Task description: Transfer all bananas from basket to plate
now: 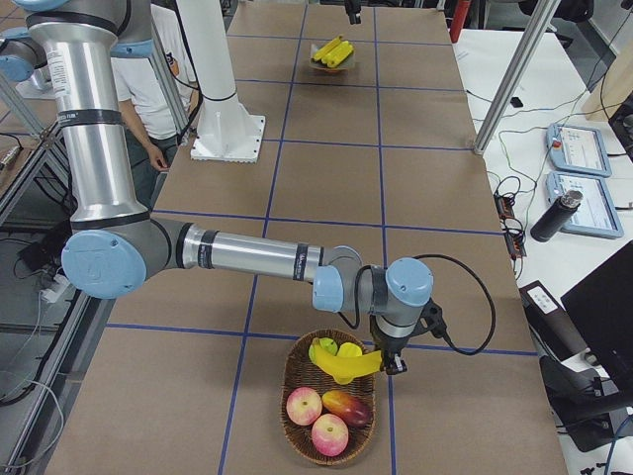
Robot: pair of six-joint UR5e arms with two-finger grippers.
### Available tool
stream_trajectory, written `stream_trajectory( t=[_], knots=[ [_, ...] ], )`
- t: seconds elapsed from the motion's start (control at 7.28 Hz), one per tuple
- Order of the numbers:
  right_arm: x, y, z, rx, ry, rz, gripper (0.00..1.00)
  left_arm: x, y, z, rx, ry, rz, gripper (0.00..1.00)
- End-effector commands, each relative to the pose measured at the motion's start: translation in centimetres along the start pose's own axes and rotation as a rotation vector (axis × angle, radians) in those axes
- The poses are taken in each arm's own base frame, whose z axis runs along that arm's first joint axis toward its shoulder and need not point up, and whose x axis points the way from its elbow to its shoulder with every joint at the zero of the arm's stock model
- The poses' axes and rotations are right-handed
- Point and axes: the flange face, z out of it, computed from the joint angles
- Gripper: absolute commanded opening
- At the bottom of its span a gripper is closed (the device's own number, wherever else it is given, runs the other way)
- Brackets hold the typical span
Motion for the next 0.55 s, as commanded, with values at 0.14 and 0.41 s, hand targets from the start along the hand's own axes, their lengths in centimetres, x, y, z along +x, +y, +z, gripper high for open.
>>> stream_trajectory(
  t=[0.14,0.41],
  knots=[
    [-5.8,-6.3,-5.9,0.071,-0.139,0.290,0.00,4.0,-1.3,0.8,0.004,0.044,-0.087,1.00],
    [-16.9,-11.2,-8.1,0.079,-0.182,0.446,0.00,10.2,-2.8,1.8,-0.002,0.060,-0.146,1.00]
  ],
)
